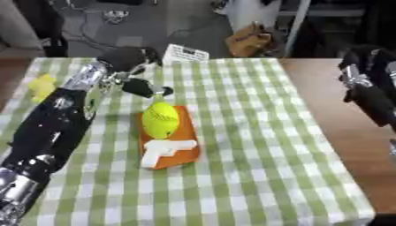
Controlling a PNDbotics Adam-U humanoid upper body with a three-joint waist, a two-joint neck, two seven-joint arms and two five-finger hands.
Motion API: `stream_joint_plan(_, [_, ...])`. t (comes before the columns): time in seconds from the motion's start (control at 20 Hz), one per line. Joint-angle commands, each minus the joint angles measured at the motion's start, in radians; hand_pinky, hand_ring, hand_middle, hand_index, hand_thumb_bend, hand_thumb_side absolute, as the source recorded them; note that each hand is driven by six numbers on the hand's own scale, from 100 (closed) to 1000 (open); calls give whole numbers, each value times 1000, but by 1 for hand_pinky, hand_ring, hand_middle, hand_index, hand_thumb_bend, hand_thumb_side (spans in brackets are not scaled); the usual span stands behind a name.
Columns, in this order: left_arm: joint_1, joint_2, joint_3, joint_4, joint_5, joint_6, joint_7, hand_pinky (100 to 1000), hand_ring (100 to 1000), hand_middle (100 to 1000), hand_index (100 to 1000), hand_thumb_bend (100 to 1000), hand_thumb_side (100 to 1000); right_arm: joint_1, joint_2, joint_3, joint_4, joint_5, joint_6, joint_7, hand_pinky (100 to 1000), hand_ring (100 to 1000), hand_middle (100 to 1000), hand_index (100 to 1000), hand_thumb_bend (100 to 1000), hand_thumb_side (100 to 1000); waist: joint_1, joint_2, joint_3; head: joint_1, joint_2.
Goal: Pick up objects on the table and place them in the box.
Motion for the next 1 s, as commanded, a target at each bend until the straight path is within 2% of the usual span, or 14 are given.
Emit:
stream_joint_plan(0.05, [6,64,39,-108,60,3,55,710,755,808,852,603,831,-6,-21,-16,-19,0,1,-5,353,567,582,829,167,627,1,-21,3,-5,0])
stream_joint_plan(0.3, [92,116,70,-248,146,37,122,663,700,769,834,565,810,-4,-23,-18,-19,1,1,-7,353,567,581,829,167,627,4,-21,10,-7,1])
stream_joint_plan(0.35, [108,123,69,-276,163,45,123,651,684,762,832,396,816,-4,-23,-18,-19,1,0,-7,353,567,582,829,155,627,4,-21,10,-7,1])
stream_joint_plan(0.4, [125,130,70,-303,179,54,121,645,678,756,830,544,802,-3,-24,-19,-19,2,1,-8,353,567,581,829,167,627,5,-21,11,-8,2])
stream_joint_plan(0.45, [141,137,70,-330,196,62,117,645,678,756,830,544,802,-3,-24,-19,-20,2,1,-8,353,567,581,829,167,627,6,-21,11,-9,3])
stream_joint_plan(0.5, [157,140,75,-356,212,73,115,599,631,726,815,518,767,-2,-25,-20,-20,2,1,-9,353,567,581,829,168,627,6,-21,13,-11,3])
stream_joint_plan(0.65, [218,143,104,-433,260,106,147,567,606,703,803,497,744,-3,-26,-20,-21,3,1,-10,353,568,582,829,168,627,9,-20,15,-13,2])
stream_joint_plan(0.7, [239,142,110,-460,276,116,163,551,603,698,802,418,764,-4,-27,-20,-21,3,1,-10,353,568,582,829,168,628,10,-19,15,-15,1])
stream_joint_plan(0.85, [307,133,110,-543,327,138,205,546,601,696,802,391,775,-3,-29,-20,-21,4,1,-9,353,568,581,829,168,627,12,-20,16,-19,2])
stream_joint_plan(0.9, [323,129,112,-563,343,151,210,521,588,684,797,283,827,-5,-29,-22,-22,4,1,-10,354,568,582,828,168,628,12,-18,19,-21,-3])
stream_joint_plan(1.0, [368,105,128,-604,376,181,219,513,583,679,795,250,843,-7,-31,-24,-23,5,1,-11,354,568,582,828,167,628,12,-17,22,-23,-7])
